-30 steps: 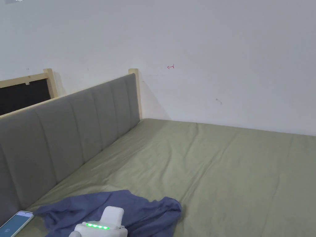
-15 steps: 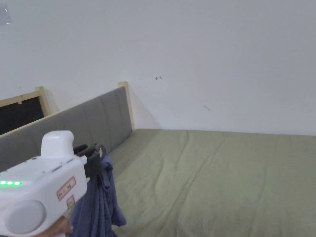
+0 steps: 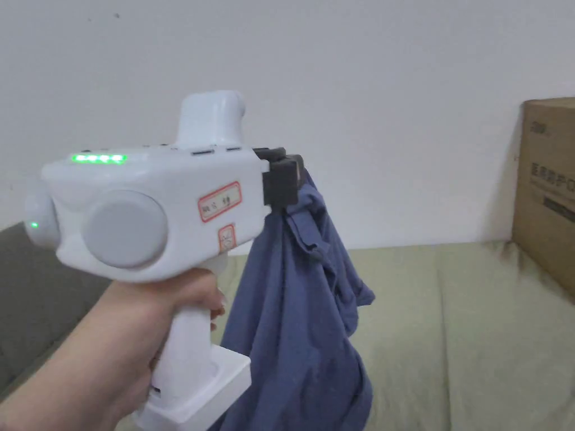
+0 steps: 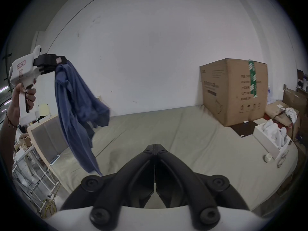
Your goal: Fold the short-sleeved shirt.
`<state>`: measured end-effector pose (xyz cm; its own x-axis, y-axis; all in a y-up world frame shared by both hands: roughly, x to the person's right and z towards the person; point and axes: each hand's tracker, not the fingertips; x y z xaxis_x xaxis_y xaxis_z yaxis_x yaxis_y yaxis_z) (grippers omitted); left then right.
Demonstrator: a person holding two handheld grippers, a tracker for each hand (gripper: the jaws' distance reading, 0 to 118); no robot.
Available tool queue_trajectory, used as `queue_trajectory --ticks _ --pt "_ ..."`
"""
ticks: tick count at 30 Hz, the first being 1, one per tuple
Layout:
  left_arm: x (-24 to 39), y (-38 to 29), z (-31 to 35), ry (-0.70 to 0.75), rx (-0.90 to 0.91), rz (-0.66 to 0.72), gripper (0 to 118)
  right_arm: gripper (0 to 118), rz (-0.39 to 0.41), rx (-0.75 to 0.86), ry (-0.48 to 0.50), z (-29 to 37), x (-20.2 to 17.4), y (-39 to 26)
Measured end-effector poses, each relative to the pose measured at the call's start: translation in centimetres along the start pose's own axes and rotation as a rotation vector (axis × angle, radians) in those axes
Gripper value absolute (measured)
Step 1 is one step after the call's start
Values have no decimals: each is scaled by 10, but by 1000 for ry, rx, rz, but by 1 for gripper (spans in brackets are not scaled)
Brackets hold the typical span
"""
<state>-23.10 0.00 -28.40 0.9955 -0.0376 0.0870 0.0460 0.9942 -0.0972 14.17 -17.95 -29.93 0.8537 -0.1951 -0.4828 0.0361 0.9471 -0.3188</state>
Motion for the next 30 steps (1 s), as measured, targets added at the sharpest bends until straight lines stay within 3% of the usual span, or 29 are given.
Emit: queue_trajectory --ticks 5,8,11,13,14,15,16,17,23,26,30 --pt "64 -98 -98 -133 -282 49 5 0 -38 17 -65 14 28 -6" --pt "98 -188 -146 -138 -550 25 5 0 -15 -27 -129 12 41 -20" --pt "108 -277 -169 -123 -788 52 7 0 -44 -78 -137 10 49 -35" --pt "104 -315 -168 -69 -910 111 25 0 -68 -116 -136 7 54 -43" --pt "99 -327 -165 -77 -917 154 58 0 -73 -131 -135 5 56 -48" --pt "95 -333 -161 -74 -907 187 89 0 -74 -148 -138 3 58 -52" --pt "91 -337 -159 -60 -909 205 109 0 -72 -161 -140 1 59 -55" --pt "88 -333 -152 -49 -896 207 114 0 -70 -177 -141 -2 59 -58" --pt "60 -280 -130 -4 -726 160 112 0 -93 -189 -117 -16 51 -54" --pt "48 -236 -89 69 -531 151 112 0 -86 -120 -87 -14 41 -40" --pt "50 -215 12 346 -121 106 109 0 -65 55 -56 5 23 -25"
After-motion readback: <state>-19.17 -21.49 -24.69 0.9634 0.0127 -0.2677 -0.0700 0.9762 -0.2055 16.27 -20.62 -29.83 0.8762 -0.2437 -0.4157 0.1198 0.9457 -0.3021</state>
